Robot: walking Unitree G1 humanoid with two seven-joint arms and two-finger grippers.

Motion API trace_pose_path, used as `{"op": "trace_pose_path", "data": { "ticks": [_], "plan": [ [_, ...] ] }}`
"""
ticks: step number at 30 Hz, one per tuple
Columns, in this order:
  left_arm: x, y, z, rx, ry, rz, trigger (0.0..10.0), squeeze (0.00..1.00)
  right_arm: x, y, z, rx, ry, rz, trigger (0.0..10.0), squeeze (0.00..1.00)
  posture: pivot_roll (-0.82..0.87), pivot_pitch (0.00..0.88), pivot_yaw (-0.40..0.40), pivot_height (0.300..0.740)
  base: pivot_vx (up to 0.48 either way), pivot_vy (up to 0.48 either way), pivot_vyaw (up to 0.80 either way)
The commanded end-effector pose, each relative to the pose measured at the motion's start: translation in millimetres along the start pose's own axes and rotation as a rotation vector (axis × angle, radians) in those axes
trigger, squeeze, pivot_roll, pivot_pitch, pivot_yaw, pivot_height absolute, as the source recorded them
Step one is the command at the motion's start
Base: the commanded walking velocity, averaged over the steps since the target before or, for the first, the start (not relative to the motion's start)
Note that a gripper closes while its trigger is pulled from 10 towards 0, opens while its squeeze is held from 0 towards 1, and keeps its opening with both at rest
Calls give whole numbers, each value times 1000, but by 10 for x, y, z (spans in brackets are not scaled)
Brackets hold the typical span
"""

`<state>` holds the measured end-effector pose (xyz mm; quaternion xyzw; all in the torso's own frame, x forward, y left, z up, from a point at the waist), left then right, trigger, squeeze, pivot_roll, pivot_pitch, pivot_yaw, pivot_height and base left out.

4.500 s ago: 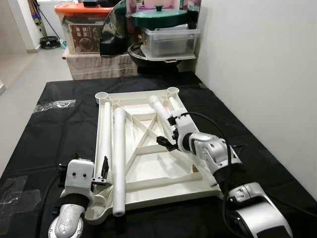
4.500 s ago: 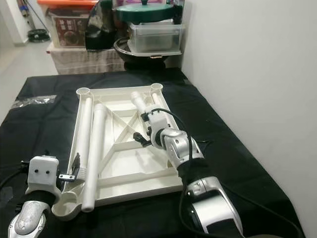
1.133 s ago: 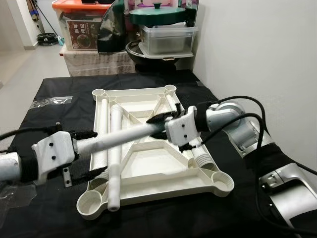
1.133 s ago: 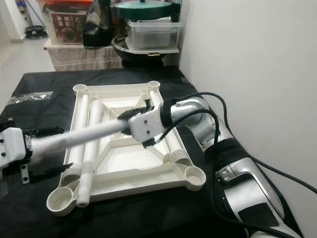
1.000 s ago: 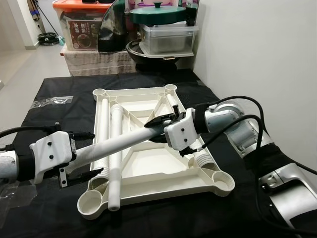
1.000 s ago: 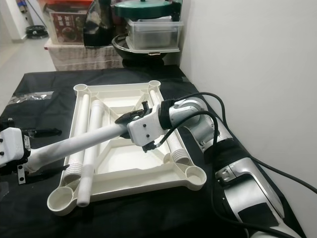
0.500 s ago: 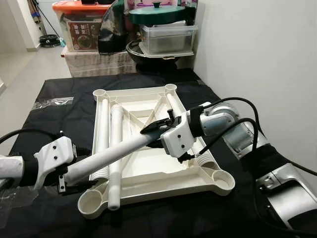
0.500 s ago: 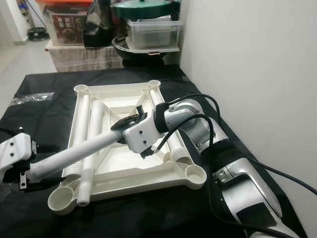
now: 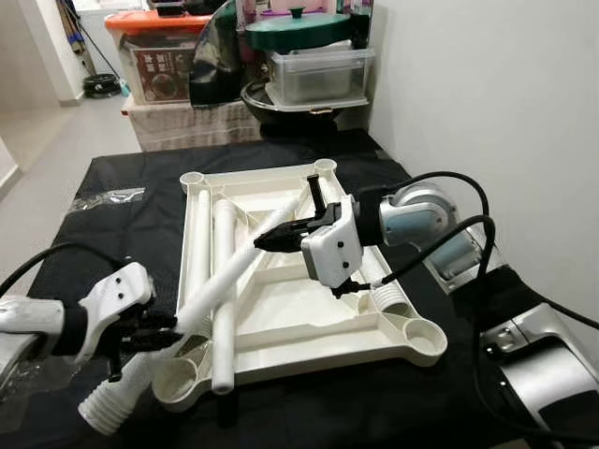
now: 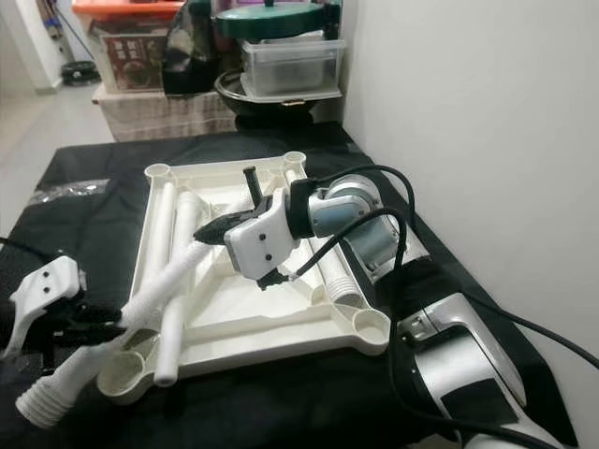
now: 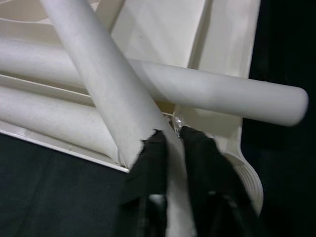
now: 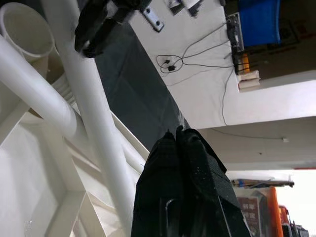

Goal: Building children table

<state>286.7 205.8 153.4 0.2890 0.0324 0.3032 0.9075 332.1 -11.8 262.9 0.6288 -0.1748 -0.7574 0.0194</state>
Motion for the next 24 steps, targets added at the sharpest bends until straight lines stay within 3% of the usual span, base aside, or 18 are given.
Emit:
{"op": "trace_pose_path", "data": {
  "ticks": [1,7,8,9,10,11,12,14,15,16,17,18,19,22,23,24],
  "plan": [
    [38,-23,-90,28,41,19,0,0,-109,16,-59,36,-15,-57,0,0,-26,0,28,740,0,0,0],
    [153,-18,-193,35,114,94,0,0,-208,53,-266,119,-151,-206,0,0,-19,0,28,740,0,0,0],
    [216,-17,-239,40,143,140,0,0,-192,62,-339,151,-200,-245,2471,0,-18,0,29,740,0,0,0],
    [258,-15,-272,45,162,172,0,0,-177,68,-387,174,-231,-269,2471,0,-18,0,29,740,0,0,0],
    [350,-2,-341,51,202,235,3922,0,-125,65,-442,199,-286,-289,10000,0,-20,0,30,740,0,0,0],
    [408,7,-389,55,227,274,3922,0,-89,60,-470,211,-321,-298,10000,0,-20,0,30,740,0,0,0],
    [512,45,-411,36,254,345,10000,0,-60,59,-485,216,-354,-312,10000,0,-26,0,31,740,0,0,0],
    [596,84,-416,14,283,400,10000,0,-34,62,-498,214,-401,-329,10000,0,-27,0,28,740,0,0,0],
    [790,216,-295,-57,235,535,10000,0,-41,91,-527,212,-477,-387,10000,424,-29,0,26,740,0,0,0],
    [790,216,-295,-57,235,535,10000,0,-41,91,-527,212,-477,-387,10000,424,-29,0,26,740,0,0,0],
    [904,329,-128,-113,152,624,10000,0,-53,117,-547,208,-525,-422,10000,1000,-24,0,18,740,0,0,0],
    [971,410,-9,-152,93,684,10000,0,-62,132,-562,208,-555,-446,10000,1000,-24,0,18,740,0,0,0],
    [1067,554,139,-224,97,758,10000,0,-67,145,-581,213,-582,-468,10000,1000,-14,0,17,740,0,0,0],
    [1122,648,220,-272,115,800,10000,0,-67,151,-595,219,-599,-480,10000,1000,-14,0,17,740,0,0,0],
    [1219,896,31,-241,183,932,10000,1000,-64,148,-617,216,-657,-537,10000,1000,-1,0,4,740,0,0,0],
    [1266,1080,-122,-209,228,1026,10000,1000,-58,146,-632,213,-700,-576,10000,1000,-1,0,4,740,0,0,0]
  ]
}}
Point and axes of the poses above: a point about 5 cm out from each wrist's last joint towards the gripper, its own y axis pointing back from the gripper into the wrist, its own z axis along the axis of the wrist's last joint, x = y × z, the point moved 6 cm from there along -y, pointing out of the wrist towards the gripper, and after that the axes turned 8 degrees about y, right-handed, at the moved point
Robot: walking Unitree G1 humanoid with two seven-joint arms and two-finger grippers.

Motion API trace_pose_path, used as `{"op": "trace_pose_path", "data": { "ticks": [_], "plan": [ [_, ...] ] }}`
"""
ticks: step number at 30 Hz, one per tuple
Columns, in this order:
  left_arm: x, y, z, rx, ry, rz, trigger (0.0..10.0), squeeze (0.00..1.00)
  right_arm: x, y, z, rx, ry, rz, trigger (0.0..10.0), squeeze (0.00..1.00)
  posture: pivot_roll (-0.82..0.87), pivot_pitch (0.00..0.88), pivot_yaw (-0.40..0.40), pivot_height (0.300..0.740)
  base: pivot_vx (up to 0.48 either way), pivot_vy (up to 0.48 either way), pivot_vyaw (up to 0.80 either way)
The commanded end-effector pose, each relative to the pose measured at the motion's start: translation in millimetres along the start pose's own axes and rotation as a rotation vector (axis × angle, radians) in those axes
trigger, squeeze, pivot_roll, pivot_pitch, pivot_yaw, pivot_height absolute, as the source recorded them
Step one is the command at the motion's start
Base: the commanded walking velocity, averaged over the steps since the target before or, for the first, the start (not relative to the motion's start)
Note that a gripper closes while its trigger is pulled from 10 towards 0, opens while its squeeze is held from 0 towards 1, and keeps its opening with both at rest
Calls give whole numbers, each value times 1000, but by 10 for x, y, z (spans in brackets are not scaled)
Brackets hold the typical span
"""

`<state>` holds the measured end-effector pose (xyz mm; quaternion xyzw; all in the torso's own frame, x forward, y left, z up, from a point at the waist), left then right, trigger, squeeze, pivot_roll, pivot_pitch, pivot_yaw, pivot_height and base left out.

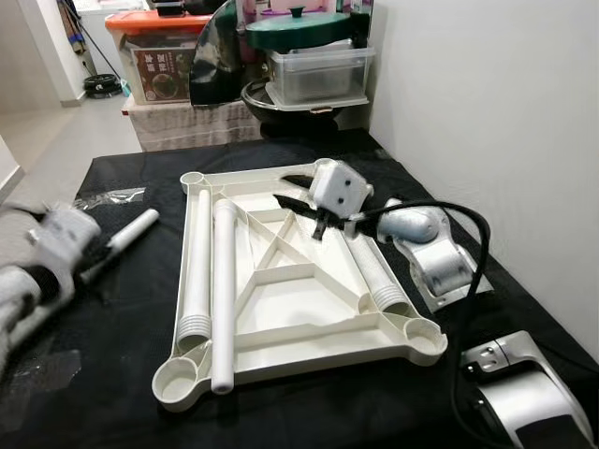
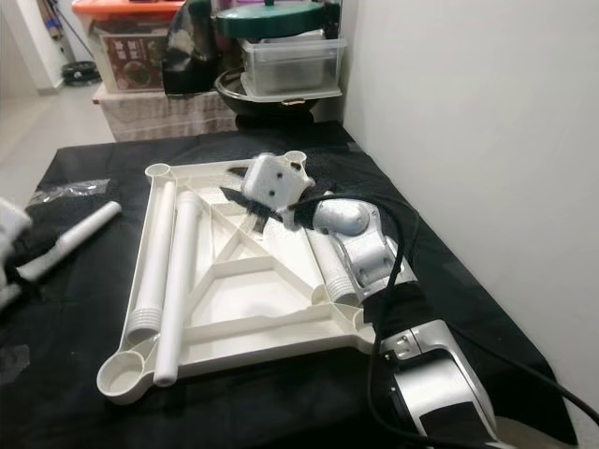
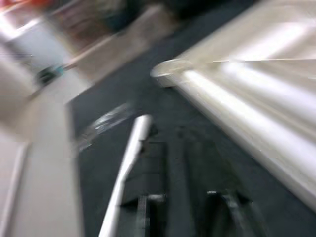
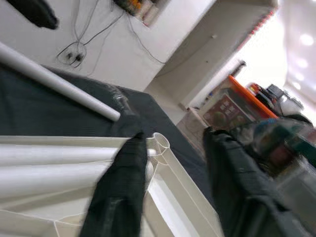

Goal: Building children table

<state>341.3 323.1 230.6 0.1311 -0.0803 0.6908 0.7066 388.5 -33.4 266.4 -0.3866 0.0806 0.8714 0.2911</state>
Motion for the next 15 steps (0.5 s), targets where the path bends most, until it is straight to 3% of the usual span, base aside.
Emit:
{"op": "trace_pose_path", "data": {
  "ticks": [1,2,4,5,7,12,14,15],
  "plan": [
    [251,110,-231,84,41,125,10000,1000,-18,34,-60,10,-69,-48,10000,1000,-1,0,4,740,0,0,0],
    [334,217,-414,135,52,186,10000,1000,-10,31,-80,11,-129,-85,10000,1000,21,0,-22,740,0,0,0],
    [334,217,-414,135,52,186,10000,1000,-10,31,-80,11,-129,-85,10000,1000,21,0,-22,740,0,0,0],
    [222,322,-624,176,67,183,10000,1000,25,26,-127,17,-201,-126,10000,1000,25,0,-24,740,0,0,0],
    [-160,385,-790,176,104,160,10000,1000,83,23,-206,22,-334,-214,10000,1000,36,0,-32,740,0,0,0],
    [-327,358,-733,124,117,188,10000,1000,104,26,-244,26,-414,-275,10000,1000,34,0,-36,740,0,0,0],
    [-387,307,-506,12,109,252,10000,1000,103,51,-304,44,-500,-363,10000,1000,36,0,-40,740,0,0,0],
    [-387,307,-506,12,109,252,10000,1000,103,51,-304,44,-500,-363,10000,1000,36,0,-40,740,0,0,0]
  ]
}}
Point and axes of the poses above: a point about 5 cm out from each wrist's last joint towards the gripper, its own y axis pointing back from the gripper into the wrist, its own z axis along the axis of the wrist's last joint, x = y × z, the point moved 6 cm from there along -y, pointing out of the wrist towards the gripper, and after that the axes turned 8 degrees about y, right-handed, at the moved point
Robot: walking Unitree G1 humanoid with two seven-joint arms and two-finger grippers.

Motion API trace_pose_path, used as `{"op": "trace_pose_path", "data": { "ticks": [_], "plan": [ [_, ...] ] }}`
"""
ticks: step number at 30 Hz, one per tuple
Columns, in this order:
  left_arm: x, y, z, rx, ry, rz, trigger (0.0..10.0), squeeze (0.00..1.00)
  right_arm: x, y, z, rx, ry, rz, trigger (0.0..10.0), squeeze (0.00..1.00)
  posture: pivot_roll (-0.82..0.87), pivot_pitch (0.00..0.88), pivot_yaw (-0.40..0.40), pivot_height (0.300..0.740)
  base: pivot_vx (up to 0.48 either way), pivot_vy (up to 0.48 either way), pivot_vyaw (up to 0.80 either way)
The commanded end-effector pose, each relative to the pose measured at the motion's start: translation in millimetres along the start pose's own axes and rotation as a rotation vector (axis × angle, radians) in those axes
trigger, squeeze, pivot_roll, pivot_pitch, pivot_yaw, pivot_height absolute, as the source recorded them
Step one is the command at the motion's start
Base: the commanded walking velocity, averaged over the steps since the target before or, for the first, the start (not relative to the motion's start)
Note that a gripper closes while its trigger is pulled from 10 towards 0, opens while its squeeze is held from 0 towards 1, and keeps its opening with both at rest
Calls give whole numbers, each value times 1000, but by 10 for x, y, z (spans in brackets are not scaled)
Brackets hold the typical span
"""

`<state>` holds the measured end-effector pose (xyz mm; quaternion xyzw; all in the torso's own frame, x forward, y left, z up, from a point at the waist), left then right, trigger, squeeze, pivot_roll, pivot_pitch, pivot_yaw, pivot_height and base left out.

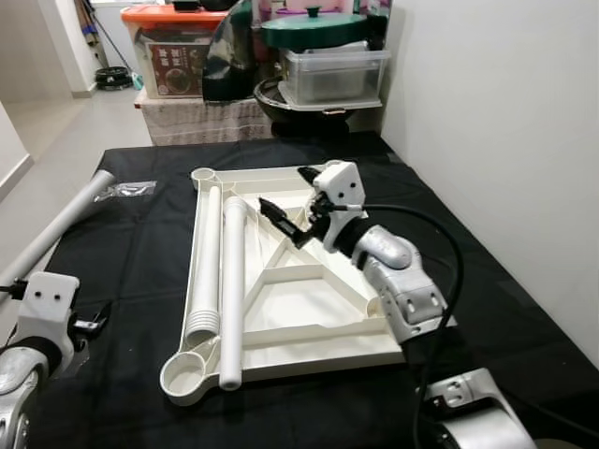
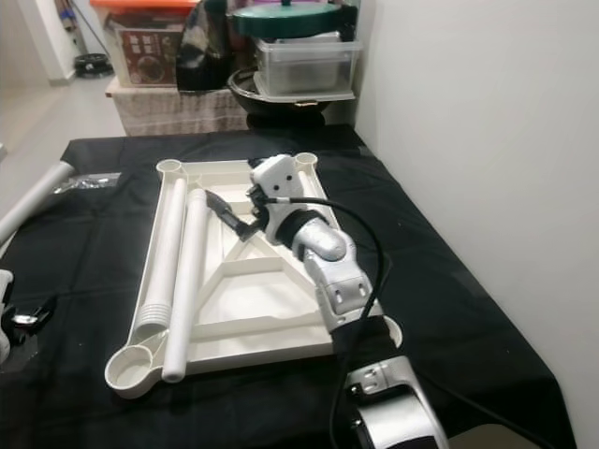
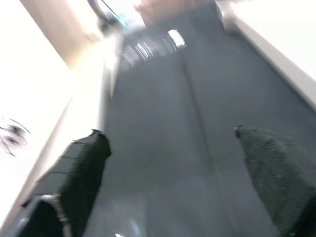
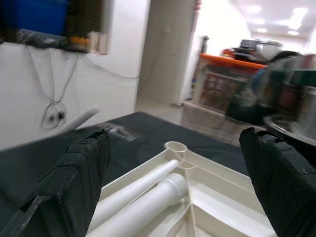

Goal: Building children table

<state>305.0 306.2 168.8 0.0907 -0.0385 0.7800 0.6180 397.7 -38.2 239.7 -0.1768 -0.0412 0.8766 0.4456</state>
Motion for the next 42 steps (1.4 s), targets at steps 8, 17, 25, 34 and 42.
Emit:
{"op": "trace_pose_path", "data": {
  "ticks": [8,17,25,34,42],
  "plan": [
    [-298,133,273,-164,32,75,10000,1000,-185,198,-312,107,-140,-231,10000,0,31,0,-42,740,0,0,0],
    [-406,161,331,-196,-7,98,10000,0,-249,332,-436,144,-161,-321,10000,0,27,0,-38,740,0,0,0],
    [-642,205,343,-222,94,23,10000,0,-217,397,-513,176,-172,-357,10000,0,19,0,-32,740,0,0,0],
    [-775,228,368,-245,87,-9,10000,0,-254,410,-519,179,-179,-388,10000,0,19,0,-33,740,0,300,0],
    [-834,234,431,-279,77,-26,10000,0,-239,376,-491,162,-199,-392,10000,0,24,0,-36,740,0,480,0]
  ]
}}
Point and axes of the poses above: a point about 5 cm out from each wrist's last joint towards the gripper, its own y axis pointing back from the gripper into the wrist, its own z axis along the axis of the wrist's last joint, x = y × z, the point moved 6 cm from there along -y, pointing out of the wrist towards the gripper, and after that the axes turned 8 degrees about y, right-handed, at the moved point
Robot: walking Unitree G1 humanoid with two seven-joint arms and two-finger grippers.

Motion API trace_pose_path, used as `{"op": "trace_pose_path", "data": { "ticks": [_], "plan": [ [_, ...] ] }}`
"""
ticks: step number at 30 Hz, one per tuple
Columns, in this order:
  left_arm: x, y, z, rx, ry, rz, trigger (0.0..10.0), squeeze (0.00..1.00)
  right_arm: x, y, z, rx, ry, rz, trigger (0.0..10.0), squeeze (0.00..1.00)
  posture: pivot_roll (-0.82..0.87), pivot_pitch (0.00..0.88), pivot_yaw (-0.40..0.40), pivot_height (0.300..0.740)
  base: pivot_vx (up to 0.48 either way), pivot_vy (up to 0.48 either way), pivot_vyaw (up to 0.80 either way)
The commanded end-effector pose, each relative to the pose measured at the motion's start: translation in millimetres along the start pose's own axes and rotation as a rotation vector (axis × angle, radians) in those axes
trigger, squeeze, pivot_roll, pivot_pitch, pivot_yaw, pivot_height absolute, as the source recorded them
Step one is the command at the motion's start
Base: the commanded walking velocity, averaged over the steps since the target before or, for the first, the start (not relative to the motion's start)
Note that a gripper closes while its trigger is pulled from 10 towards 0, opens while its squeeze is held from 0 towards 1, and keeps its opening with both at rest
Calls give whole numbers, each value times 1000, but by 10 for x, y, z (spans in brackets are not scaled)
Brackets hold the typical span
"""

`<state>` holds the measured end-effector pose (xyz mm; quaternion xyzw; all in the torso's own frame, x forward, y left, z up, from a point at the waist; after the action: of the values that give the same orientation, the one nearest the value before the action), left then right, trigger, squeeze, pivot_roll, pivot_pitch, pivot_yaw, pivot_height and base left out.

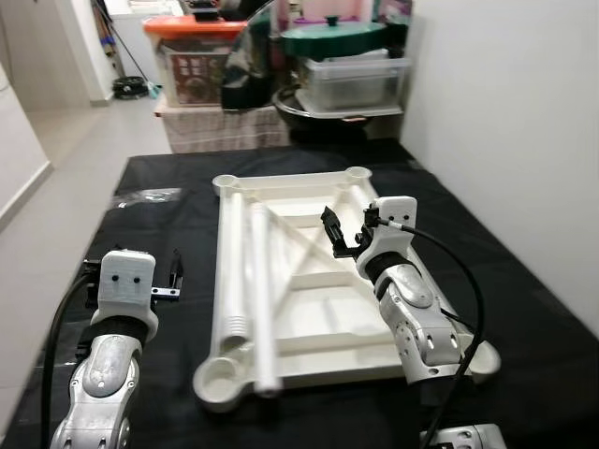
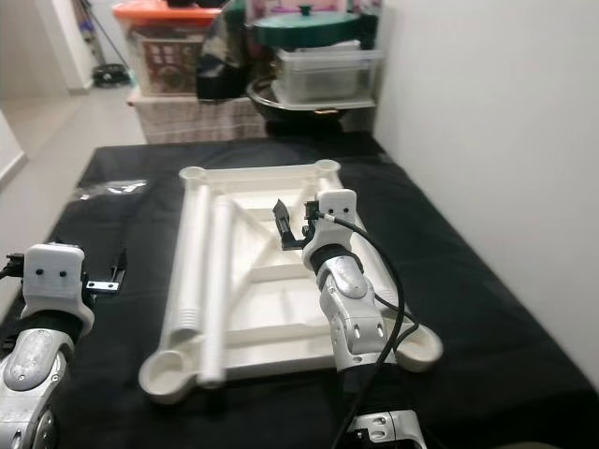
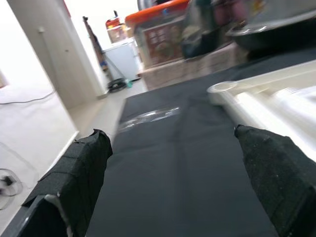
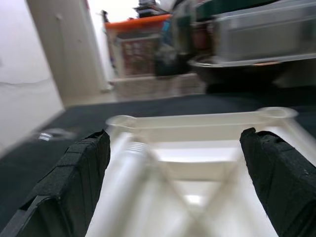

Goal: Building children table

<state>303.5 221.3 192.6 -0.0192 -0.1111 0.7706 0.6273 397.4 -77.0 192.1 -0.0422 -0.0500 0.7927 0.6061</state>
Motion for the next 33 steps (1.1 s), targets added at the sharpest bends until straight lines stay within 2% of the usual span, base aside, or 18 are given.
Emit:
{"op": "trace_pose_path", "data": {
  "ticks": [1,8,11,13,14,17,30,33],
  "plan": [
    [-74,-3,48,-26,-1,-22,10000,0,-71,6,-3,4,3,-19,10000,0,24,0,-36,740,0,480,0],
    [-145,-9,85,-51,-23,-43,10000,0,-20,-18,3,4,13,3,10000,0,26,0,-36,740,0,480,0],
    [-157,-11,121,-73,-42,-47,10000,0,-7,-24,0,8,12,10,10000,0,26,0,-35,740,0,0,0],
    [-167,-10,127,-79,-38,-50,10000,0,18,-28,14,6,71,24,10000,0,26,0,-34,740,0,0,800],
    [-173,-4,126,-80,-39,-52,10000,0,17,-28,18,2,27,18,10000,0,26,0,-34,740,0,0,800],
    [-183,10,127,-84,-38,-57,10000,0,10,-29,23,0,5,14,10000,0,27,0,-34,740,0,0,533],
    [-198,38,114,-84,-29,-59,10000,0,-13,-37,24,-1,-2,1,10000,0,32,0,-40,740,0,0,0],
    [-190,42,85,-71,-25,-57,10000,0,-22,-41,15,3,-7,-6,10000,0,34,0,-41,740,0,405,0]
  ]
}}
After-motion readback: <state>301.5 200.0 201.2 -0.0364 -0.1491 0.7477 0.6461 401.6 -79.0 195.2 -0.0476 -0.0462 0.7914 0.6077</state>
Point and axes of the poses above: a point about 5 cm out from each wrist's last joint towards the gripper, its own y axis pointing back from the gripper into the wrist, its own z axis along the axis of the wrist's last joint, x = y × z, the point moved 6 cm from there along -y, pointing out of the wrist towards the gripper, and after that the axes turned 8 degrees about y, right-handed, at the moved point
